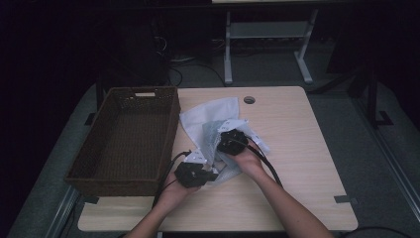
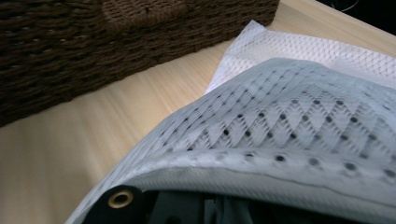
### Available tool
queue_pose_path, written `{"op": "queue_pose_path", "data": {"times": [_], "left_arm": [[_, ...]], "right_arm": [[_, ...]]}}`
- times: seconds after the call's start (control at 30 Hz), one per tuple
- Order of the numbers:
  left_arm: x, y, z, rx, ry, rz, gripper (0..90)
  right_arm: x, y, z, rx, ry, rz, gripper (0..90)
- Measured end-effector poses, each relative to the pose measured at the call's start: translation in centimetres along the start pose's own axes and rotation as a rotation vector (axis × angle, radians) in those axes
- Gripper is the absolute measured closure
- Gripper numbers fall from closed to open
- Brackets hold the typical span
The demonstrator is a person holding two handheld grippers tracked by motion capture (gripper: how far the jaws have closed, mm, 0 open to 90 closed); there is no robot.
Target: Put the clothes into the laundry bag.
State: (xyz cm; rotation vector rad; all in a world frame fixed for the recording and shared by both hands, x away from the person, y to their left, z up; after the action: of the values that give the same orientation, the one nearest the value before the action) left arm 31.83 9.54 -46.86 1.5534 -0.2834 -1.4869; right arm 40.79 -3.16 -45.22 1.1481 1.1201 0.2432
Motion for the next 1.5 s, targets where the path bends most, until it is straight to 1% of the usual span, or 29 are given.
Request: {"op": "queue_pose_path", "data": {"times": [0.07, 0.1, 0.2, 0.3, 0.37, 0.43, 0.47, 0.53, 0.6, 0.67, 0.7, 0.73, 0.83, 0.9, 0.97, 1.0, 1.13, 1.23, 1.3, 1.43, 1.47, 1.5], "left_arm": [[0.0, 0.0, -0.1, -0.009, 0.001, 0.003, 87.7], [0.0, 0.0, -0.1, -0.013, 0.002, 0.006, 87.6], [-0.1, 0.0, -0.2, -0.017, 0.008, 0.008, 87.4], [-0.1, 0.0, -0.3, -0.023, 0.009, 0.009, 87.3], [-0.1, 0.0, -0.3, -0.026, 0.01, 0.012, 87.2], [-0.1, 0.0, -0.3, -0.03, 0.01, 0.016, 87.0], [-0.1, 0.0, -0.4, -0.029, 0.011, 0.015, 86.9], [-0.1, -0.1, -0.4, -0.03, 0.011, 0.015, 86.8], [-0.1, -0.1, -0.4, -0.03, 0.012, 0.015, 86.7], [-0.2, 0.0, -0.4, -0.027, 0.015, 0.014, 86.5], [-0.2, 0.0, -0.4, -0.027, 0.015, 0.015, 86.5], [-0.2, 0.0, -0.4, -0.027, 0.015, 0.016, 86.5], [-0.2, 0.0, -0.5, -0.029, 0.011, 0.016, 86.5], [-0.2, 0.0, -0.5, -0.03, 0.01, 0.015, 86.5], [-0.1, 0.0, -0.5, -0.029, 0.011, 0.014, 86.5], [-0.2, 0.0, -0.5, -0.03, 0.012, 0.015, 86.5], [-0.2, 0.0, -0.5, -0.03, 0.012, 0.017, 86.5], [-0.2, 0.0, -0.5, -0.03, 0.011, 0.016, 86.5], [-0.2, 0.0, -0.5, -0.03, 0.012, 0.017, 86.7], [-0.2, 0.0, -0.5, -0.029, 0.013, 0.019, 86.8], [-0.3, 0.0, -0.5, -0.029, 0.015, 0.021, 86.8], [-0.3, 0.0, -0.5, -0.027, 0.019, 0.024, 86.8]], "right_arm": [[-0.5, -0.2, -0.1, 0.009, 0.018, 0.0, 79.2], [-0.9, -0.3, -0.2, 0.018, 0.033, -0.001, 74.4], [-2.3, -0.7, -0.6, 0.02, 0.057, -0.007, 63.3], [-4.1, -1.2, -0.8, 0.004, 0.065, -0.027, 53.2], [-5.7, -1.4, -0.6, 0.003, 0.06, -0.024, 48.6], [-7.4, -1.5, -0.3, 0.016, 0.073, -0.007, 46.0], [-8.2, -1.6, -0.2, 0.014, 0.076, 0.002, 44.9], [-9.8, -2.0, 0.4, 0.017, 0.068, 0.016, 43.0], [-10.9, -2.7, 1.6, 0.02, 0.034, 0.011, 42.2], [-11.6, -3.6, 3.4, 0.045, -0.009, 0.008, 41.6], [-11.9, -4.1, 4.5, 0.057, -0.038, 0.007, 41.6], [-12.1, -4.6, 5.7, 0.072, -0.069, 0.002, 41.5], [-12.1, -6.5, 8.9, 0.14, -0.117, -0.022, 40.1], [-11.6, -7.8, 10.4, 0.185, -0.12, -0.043, 38.8], [-10.8, -8.8, 11.4, 0.218, -0.11, -0.06, 38.9], [-10.3, -9.2, 11.6, 0.226, -0.098, -0.069, 39.4], [-8.5, -10.1, 11.6, 0.219, -0.072, -0.116, 45.3], [-7.7, -10.5, 11.8, 0.22, -0.077, -0.14, 51.8], [-7.5, -10.7, 11.7, 0.223, -0.069, -0.152, 58.0], [-7.4, -10.8, 11.4, 0.194, -0.065, -0.169, 83.1], [-7.4, -10.7, 11.3, 0.19, -0.063, -0.169, 87.3], [-7.5, -10.6, 11.3, 0.189, -0.064, -0.166, 87.7]]}}
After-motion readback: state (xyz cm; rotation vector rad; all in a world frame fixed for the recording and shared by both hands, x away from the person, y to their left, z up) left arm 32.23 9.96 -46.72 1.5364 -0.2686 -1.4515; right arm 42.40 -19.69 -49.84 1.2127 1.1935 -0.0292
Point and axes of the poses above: each handheld gripper's, and its own axes: x roughly forward along the jaws, y roughly out of its top, z roughly to its right, the point moved 4 cm from there along x, roughly forward along the jaws, and after that the axes turned 1 degree about x, right-handed, at the moved point
